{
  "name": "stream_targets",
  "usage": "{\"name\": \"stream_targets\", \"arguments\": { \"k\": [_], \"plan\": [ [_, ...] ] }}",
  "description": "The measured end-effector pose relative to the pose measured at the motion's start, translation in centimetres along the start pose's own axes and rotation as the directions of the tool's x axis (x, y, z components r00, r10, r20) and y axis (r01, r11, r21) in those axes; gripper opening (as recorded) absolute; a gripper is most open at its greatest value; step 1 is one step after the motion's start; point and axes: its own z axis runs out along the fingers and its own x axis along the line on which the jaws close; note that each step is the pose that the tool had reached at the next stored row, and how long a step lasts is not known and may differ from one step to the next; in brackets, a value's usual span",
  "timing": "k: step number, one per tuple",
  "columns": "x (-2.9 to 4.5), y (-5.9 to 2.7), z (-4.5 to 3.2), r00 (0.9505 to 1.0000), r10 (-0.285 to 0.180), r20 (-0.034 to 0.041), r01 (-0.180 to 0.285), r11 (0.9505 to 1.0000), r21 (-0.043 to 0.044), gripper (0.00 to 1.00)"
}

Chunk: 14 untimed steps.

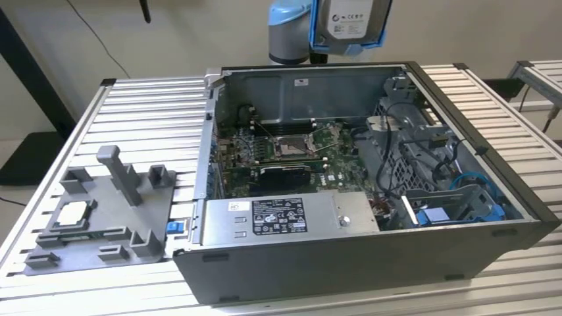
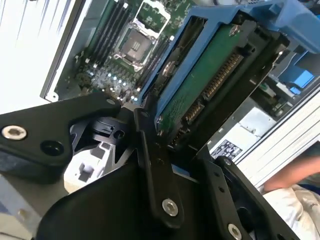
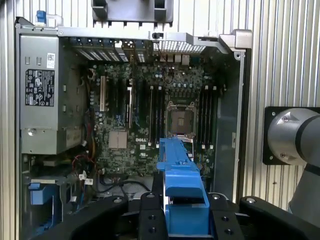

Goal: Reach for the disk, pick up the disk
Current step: 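Pick up the disk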

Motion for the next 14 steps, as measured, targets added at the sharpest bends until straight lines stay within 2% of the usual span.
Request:
{"name": "stream_targets", "arguments": {
  "k": [4, 12, 14],
  "plan": [
    [0.01, -1.58, -0.03, 1.0000, 0.000, 0.0000, 0.000, 1.0000, -0.0002, 0.00],
    [0.02, -1.68, -0.03, 1.0000, 0.000, 0.0000, 0.000, 1.0000, -0.0001, 0.00],
    [0.03, -2.04, -0.04, 1.0000, 0.000, 0.0001, 0.000, 1.0000, 0.0000, 0.00]
  ]
}}
